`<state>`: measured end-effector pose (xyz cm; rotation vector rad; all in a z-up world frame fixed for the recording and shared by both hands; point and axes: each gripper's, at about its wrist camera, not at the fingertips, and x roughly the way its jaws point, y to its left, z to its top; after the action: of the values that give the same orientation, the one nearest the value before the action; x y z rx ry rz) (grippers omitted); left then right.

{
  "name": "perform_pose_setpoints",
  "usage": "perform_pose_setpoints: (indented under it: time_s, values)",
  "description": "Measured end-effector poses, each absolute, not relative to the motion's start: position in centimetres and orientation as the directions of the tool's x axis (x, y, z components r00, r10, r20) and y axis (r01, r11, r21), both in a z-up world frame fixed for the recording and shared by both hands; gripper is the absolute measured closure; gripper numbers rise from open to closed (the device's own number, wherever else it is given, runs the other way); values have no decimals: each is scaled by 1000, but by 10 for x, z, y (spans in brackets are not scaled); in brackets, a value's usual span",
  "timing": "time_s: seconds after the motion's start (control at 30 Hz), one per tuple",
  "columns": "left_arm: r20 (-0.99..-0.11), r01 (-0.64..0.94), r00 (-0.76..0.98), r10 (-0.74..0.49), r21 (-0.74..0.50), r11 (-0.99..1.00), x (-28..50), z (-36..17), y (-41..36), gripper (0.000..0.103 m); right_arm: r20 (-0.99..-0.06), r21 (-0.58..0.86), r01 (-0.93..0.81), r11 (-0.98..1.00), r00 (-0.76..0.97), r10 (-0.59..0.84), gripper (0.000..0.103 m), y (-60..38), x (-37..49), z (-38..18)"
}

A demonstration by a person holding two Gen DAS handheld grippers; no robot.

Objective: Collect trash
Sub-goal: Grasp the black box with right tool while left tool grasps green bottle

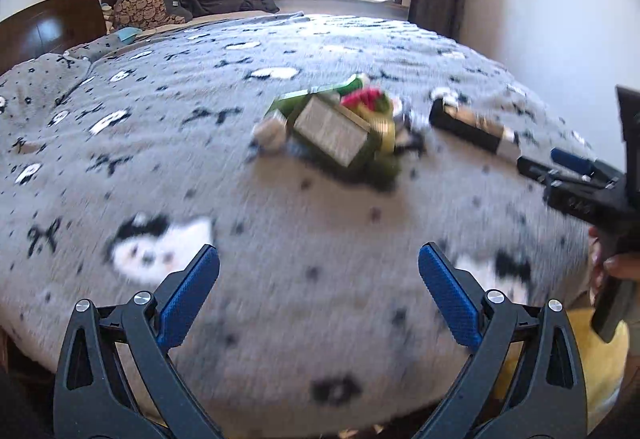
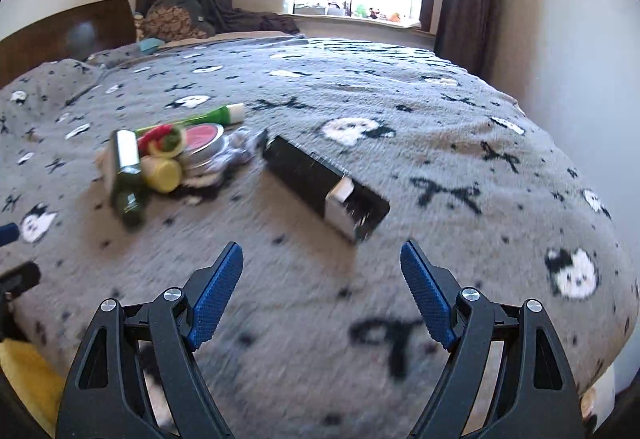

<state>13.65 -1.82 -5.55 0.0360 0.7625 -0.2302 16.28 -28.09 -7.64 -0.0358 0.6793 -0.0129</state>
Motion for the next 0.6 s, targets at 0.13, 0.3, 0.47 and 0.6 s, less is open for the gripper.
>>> perform_pose_setpoints:
  time_s: [0.13, 0.3, 0.47, 0.6]
  values:
    - [-689, 202, 696, -204, -84, 976, 163, -58, -25, 8, -628, -54, -7, 999, 777, -28, 22, -279, 197, -75]
    - [-700, 166, 687, -194, -108, 980, 201, -61, -34, 8, -642, -76, -26, 997, 766, -29, 22, -273, 223, -79]
    - [-713, 155, 673, -196, -124, 980, 228, -65, -44, 9, -669, -65, -34, 997, 743, -18, 25, -274, 243, -86]
    - [-731, 129, 649, -209, -165, 978, 248, -74, -41, 16, -687, -57, -54, 997, 726, 0, 38, -274, 251, -90]
